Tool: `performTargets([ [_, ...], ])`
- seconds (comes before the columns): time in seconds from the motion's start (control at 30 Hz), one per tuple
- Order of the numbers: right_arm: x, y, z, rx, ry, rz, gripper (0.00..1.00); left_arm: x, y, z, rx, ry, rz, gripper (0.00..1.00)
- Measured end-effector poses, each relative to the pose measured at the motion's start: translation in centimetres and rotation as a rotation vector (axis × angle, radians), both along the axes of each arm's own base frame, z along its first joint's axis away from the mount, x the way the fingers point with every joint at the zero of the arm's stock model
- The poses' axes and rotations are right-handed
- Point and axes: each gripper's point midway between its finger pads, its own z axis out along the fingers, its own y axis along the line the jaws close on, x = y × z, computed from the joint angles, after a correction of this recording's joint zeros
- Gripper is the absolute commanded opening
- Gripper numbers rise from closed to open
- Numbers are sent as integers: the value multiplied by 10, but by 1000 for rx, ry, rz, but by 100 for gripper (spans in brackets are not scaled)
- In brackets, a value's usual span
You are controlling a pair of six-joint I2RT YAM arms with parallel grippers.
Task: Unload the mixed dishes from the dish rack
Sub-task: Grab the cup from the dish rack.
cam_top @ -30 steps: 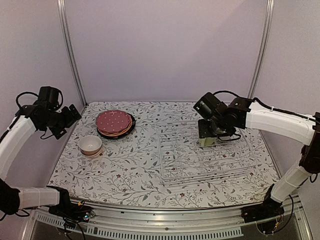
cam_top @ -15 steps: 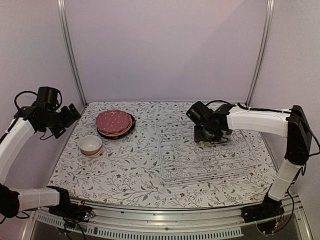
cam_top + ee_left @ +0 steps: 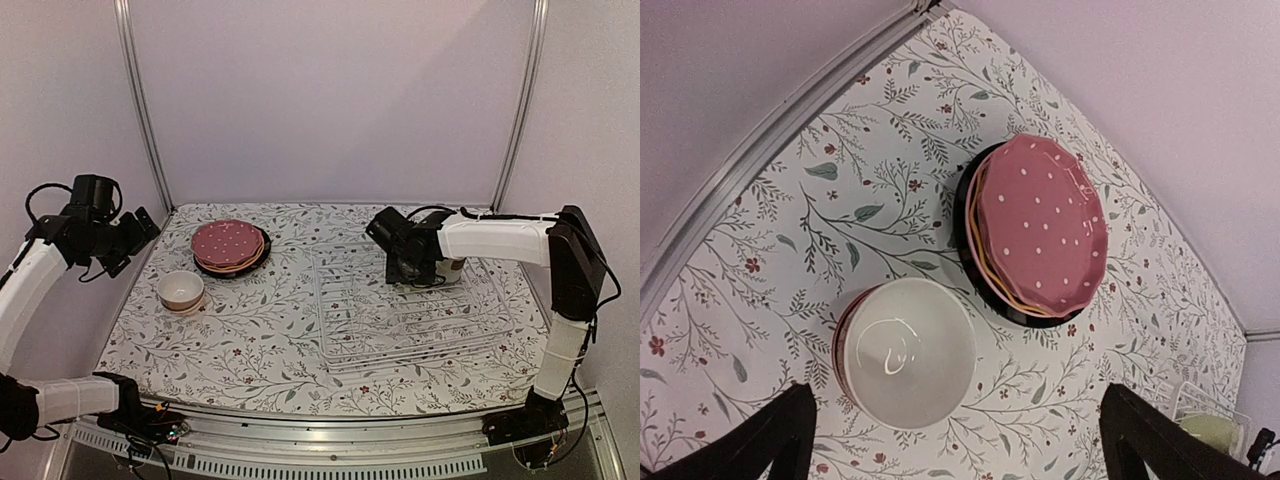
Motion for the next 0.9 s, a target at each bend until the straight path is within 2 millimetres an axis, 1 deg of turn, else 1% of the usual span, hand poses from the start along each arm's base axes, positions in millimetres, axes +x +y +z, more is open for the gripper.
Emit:
performTargets([
  [0.2, -1, -8, -5, -18, 9, -20, 47, 0, 0, -2, -7, 3, 6, 100],
  [0.4, -4, -23, -17, -50, 25, -40, 45, 0, 0, -2, -10, -2, 6, 100],
  [0.57, -9, -34, -27, -78, 49, -48, 30, 0, -2, -1, -17, -6, 2, 99],
  [0.7, -13, -41, -33, -88, 63, -48, 22, 3, -6, 1, -33, -27, -15, 100],
  [0.77, -13, -42, -32, -85, 64, -46, 20, 3, -8, 1, -39, -32, -27, 100],
  [0.83, -12, -41, -28, -81, 57, -38, 13, 4, -10, 2, -48, -37, -38, 100],
  [0.9, -12, -40, -23, -73, 48, -29, 4, 5, -12, 4, -54, -46, -47, 100],
])
